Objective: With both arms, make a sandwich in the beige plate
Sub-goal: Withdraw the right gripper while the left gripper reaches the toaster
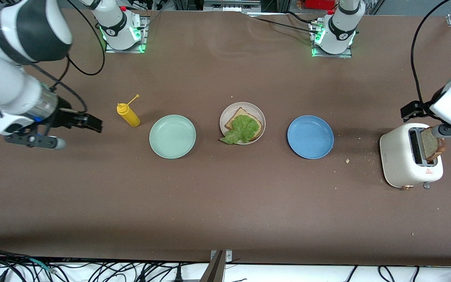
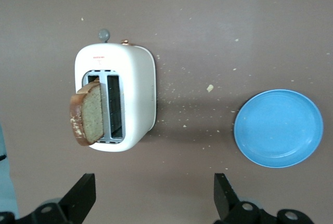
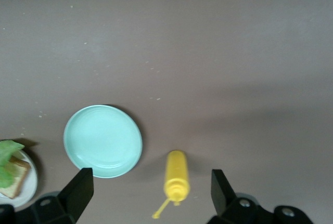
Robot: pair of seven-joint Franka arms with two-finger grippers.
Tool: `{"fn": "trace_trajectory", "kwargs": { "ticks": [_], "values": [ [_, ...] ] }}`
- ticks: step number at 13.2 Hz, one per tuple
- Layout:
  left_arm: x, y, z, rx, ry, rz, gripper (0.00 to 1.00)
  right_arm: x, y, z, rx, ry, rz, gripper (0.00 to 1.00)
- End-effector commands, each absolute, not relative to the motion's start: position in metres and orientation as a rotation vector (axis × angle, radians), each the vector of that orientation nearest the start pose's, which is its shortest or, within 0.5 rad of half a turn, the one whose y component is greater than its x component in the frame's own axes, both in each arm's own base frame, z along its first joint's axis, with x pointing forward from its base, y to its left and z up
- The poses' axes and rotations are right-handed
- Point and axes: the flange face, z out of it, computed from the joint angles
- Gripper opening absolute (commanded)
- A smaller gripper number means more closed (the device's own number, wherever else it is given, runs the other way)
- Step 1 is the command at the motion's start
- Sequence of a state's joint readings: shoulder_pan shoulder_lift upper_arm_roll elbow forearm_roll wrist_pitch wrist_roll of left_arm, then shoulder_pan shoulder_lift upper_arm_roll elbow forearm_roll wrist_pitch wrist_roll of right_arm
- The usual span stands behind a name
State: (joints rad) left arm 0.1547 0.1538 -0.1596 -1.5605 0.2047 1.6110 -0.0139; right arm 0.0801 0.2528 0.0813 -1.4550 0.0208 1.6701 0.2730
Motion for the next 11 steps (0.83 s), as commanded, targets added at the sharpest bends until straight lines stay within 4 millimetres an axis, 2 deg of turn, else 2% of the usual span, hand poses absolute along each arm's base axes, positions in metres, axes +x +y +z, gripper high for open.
{"fn": "trace_trajectory", "kwargs": {
  "ticks": [1, 2, 4, 8, 11],
  "values": [
    [0.608, 0.054, 0.543, -2.945, 0.101, 0.118, 1.0, 0.612, 0.065, 0.545, -3.133, 0.126, 0.054, 1.0],
    [0.612, 0.068, 0.542, -2.947, 0.116, 0.075, 1.0, 0.608, 0.054, 0.545, -3.138, 0.094, 0.034, 1.0],
    [0.62, 0.098, 0.516, -2.975, 0.155, 0.11, 1.0, 0.587, 0.03, 0.551, -3.14, 0.046, -0.014, 1.0],
    [0.632, 0.158, 0.449, -3.018, 0.217, 0.135, 1.0, 0.586, 0.028, 0.554, -3.135, 0.066, -0.048, 1.0],
    [0.622, 0.18, 0.41, -3.028, 0.186, 0.11, 1.0, 0.59, 0.027, 0.55, -3.131, 0.077, -0.042, 1.0]
  ]
}}
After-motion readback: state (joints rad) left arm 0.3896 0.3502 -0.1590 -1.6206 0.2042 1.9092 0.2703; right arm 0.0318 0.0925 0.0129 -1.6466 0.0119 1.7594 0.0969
